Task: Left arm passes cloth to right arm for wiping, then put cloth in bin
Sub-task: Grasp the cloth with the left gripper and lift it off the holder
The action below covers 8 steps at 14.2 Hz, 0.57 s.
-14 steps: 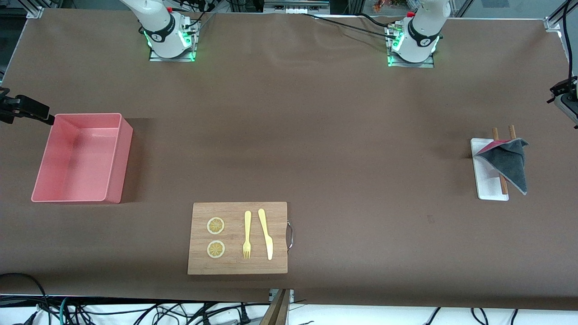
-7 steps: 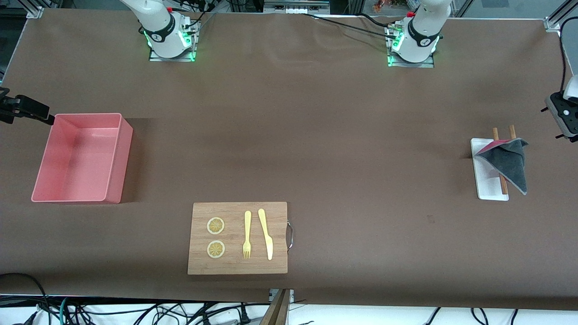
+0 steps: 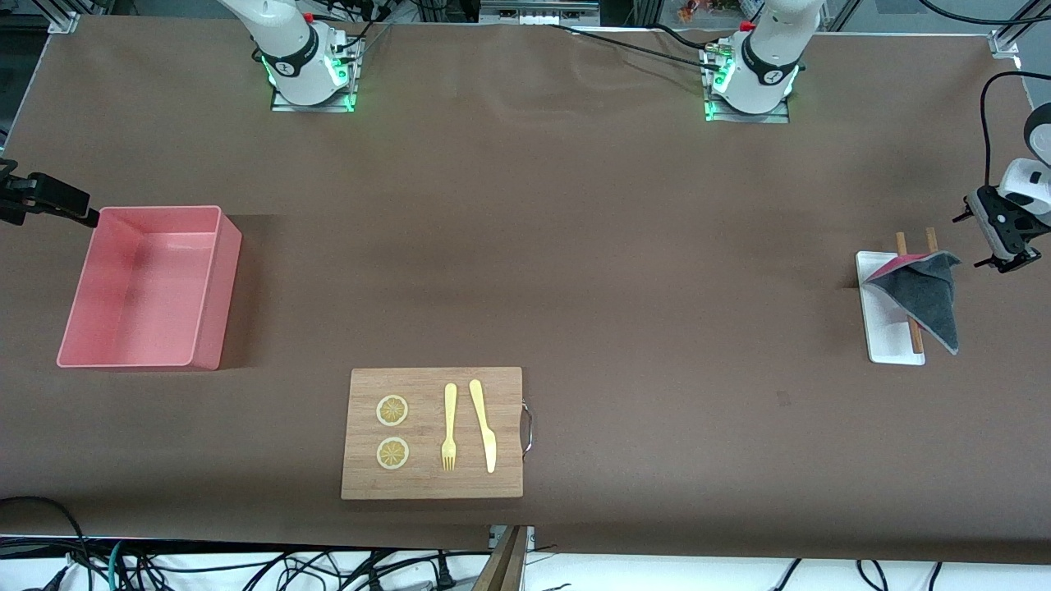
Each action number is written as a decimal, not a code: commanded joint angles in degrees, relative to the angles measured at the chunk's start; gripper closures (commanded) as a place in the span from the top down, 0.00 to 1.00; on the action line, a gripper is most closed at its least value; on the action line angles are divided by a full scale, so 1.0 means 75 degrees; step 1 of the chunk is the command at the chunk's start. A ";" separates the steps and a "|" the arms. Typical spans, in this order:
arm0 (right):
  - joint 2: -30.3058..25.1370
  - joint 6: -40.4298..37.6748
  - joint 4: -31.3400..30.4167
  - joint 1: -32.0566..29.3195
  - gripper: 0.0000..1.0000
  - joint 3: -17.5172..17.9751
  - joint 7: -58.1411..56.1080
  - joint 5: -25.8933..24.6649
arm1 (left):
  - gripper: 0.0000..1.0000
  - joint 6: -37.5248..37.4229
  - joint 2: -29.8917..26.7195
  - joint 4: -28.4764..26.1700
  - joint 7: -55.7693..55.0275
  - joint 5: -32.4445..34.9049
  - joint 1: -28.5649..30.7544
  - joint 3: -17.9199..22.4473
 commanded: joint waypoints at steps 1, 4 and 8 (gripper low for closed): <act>0.0013 -0.0022 0.0101 -0.0055 1.00 0.0020 -0.0036 0.0003 | 1.00 -0.0033 0.0026 0.0142 0.0774 -0.0234 0.0094 -0.0196; 0.0013 -0.0022 0.0101 -0.0055 1.00 0.0020 -0.0036 0.0003 | 1.00 -0.0033 0.0050 0.0142 0.1116 -0.0433 0.0070 -0.0301; 0.0013 -0.0022 0.0101 -0.0066 1.00 0.0020 -0.0036 0.0003 | 0.90 -0.0010 0.0284 0.0235 0.1421 -0.0445 0.0082 -0.0302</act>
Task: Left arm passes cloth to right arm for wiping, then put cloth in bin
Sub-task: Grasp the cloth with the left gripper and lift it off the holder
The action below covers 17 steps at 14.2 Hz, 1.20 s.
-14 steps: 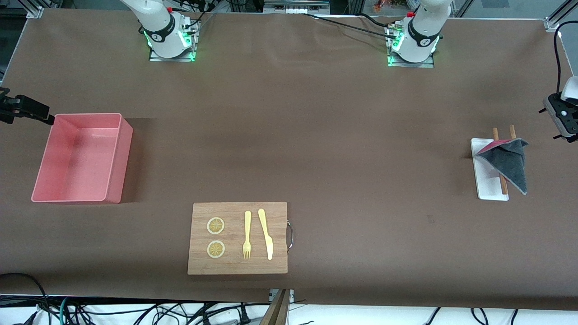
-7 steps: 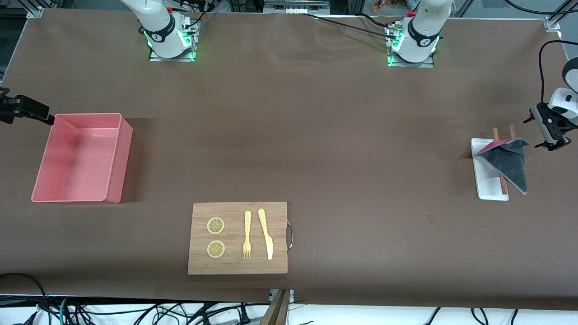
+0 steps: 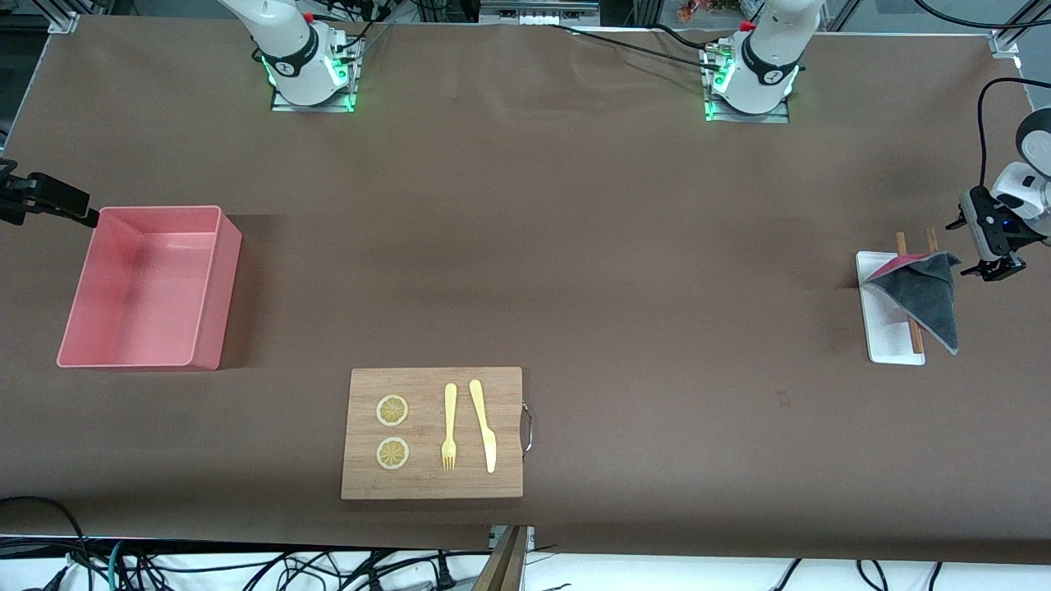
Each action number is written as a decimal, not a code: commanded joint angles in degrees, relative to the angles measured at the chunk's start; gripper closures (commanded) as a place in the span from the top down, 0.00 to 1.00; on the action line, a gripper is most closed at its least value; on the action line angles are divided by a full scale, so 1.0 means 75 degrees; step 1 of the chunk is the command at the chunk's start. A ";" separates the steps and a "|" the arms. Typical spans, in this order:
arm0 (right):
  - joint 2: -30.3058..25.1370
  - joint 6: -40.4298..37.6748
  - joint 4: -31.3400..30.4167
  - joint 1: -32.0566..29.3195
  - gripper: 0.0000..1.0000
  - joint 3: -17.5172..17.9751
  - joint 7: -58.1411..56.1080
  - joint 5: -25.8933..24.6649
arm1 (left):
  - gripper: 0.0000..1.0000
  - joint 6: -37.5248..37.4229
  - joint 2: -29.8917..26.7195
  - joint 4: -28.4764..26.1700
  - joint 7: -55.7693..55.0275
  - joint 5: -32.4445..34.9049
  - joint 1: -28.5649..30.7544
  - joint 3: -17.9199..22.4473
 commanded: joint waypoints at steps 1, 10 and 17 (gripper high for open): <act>0.0013 -0.0022 0.0101 -0.0064 1.00 0.0021 -0.0036 0.0003 | 0.78 -0.0023 0.0261 0.0223 0.0446 -0.0221 0.0093 -0.0052; 0.0013 -0.0022 0.0101 -0.0064 1.00 0.0021 -0.0024 0.0003 | 0.00 -0.0128 0.0355 0.0562 0.0775 -0.0209 0.0070 -0.0063; 0.0025 -0.0022 0.0101 -0.0076 1.00 0.0021 -0.0024 0.0061 | 0.00 -0.1004 0.0203 0.1088 0.0751 -0.0209 0.0023 -0.0098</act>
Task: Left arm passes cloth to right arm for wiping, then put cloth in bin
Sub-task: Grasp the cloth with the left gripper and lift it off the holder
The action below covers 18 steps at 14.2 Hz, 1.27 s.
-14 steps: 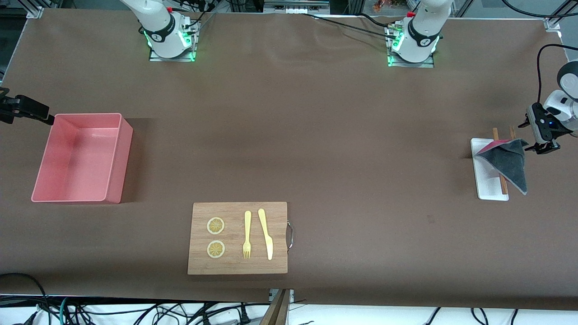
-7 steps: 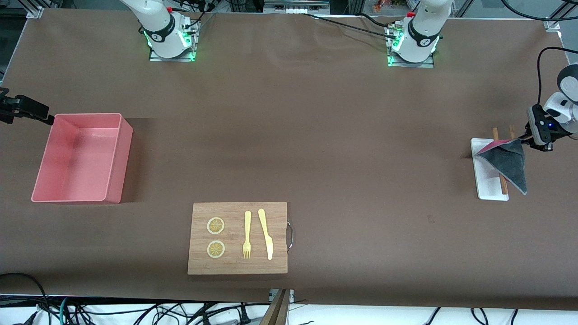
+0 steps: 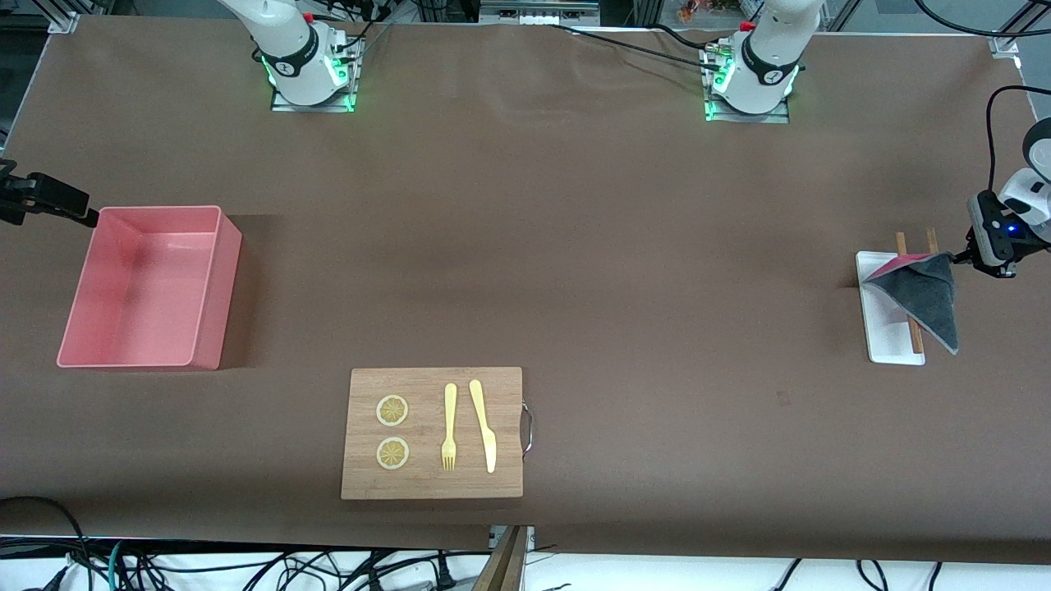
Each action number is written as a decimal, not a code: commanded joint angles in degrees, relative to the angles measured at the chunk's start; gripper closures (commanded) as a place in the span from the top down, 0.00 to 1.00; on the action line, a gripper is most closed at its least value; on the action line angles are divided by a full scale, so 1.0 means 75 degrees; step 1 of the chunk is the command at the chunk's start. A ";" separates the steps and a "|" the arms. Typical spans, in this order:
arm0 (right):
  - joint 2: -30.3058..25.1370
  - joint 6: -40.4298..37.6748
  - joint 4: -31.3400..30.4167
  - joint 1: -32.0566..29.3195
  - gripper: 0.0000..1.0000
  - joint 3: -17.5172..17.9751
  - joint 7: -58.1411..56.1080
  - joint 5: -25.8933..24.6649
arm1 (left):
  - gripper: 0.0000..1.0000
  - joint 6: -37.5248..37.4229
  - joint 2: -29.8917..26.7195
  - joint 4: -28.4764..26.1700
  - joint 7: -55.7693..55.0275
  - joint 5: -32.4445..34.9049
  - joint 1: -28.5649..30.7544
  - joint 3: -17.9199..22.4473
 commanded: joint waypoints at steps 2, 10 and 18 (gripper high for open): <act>0.0025 -0.0023 0.0101 -0.0094 1.00 0.0021 -0.0036 0.0094 | 0.00 -0.1669 -0.0085 0.1195 0.0197 -0.0208 -0.0070 -0.0110; 0.0025 -0.0023 0.0089 -0.0094 1.00 0.0010 -0.0024 0.0118 | 0.00 -0.4341 -0.0273 0.2848 -0.2236 0.0692 -0.0117 -0.1573; 0.0259 0.0024 0.0031 -0.0082 1.00 0.0033 0.0011 0.0165 | 0.00 -0.6980 -0.0261 0.4467 -0.5916 0.1258 -0.1217 -0.2607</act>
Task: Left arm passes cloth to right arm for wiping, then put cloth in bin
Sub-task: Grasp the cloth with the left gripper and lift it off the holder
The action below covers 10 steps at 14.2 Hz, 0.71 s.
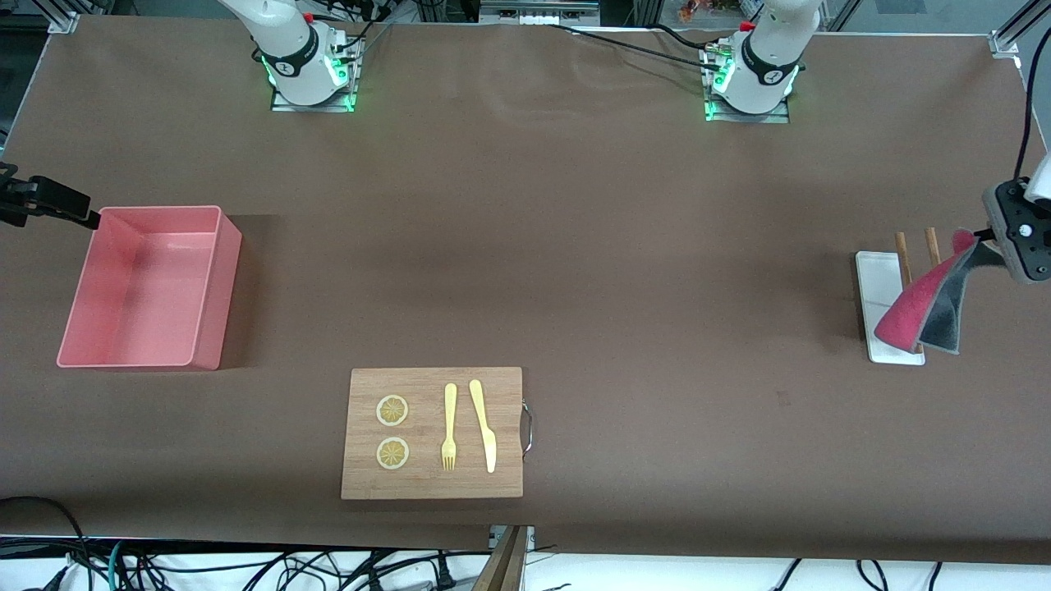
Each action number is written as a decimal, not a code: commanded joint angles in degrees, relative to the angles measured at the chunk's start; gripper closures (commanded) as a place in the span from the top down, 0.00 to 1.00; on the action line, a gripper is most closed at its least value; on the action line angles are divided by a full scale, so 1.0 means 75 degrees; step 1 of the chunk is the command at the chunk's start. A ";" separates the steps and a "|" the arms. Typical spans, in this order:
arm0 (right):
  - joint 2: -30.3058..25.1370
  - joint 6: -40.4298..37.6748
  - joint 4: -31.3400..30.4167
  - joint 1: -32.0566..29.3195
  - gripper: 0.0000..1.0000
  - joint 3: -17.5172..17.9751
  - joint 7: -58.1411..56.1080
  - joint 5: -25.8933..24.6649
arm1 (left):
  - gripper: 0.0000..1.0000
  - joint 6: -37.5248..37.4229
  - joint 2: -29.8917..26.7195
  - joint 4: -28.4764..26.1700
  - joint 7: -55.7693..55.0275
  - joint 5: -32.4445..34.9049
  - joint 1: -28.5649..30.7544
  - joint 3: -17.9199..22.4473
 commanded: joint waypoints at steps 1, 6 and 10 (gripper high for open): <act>0.0125 0.0001 0.0037 -0.0048 1.00 0.0032 0.0011 0.0091 | 0.00 -0.0695 0.0088 0.0523 -0.1049 0.0048 -0.0540 -0.0014; 0.0359 -0.0093 0.0002 -0.0036 1.00 0.0032 -0.0036 -0.0027 | 0.00 -0.1445 0.0135 0.1226 -0.3720 -0.0784 -0.1513 -0.0061; 0.0604 0.0012 0.0061 0.0607 1.00 0.0161 0.0873 0.0067 | 0.00 -0.1423 0.0287 0.1262 -0.5255 -0.1977 -0.1702 -0.0072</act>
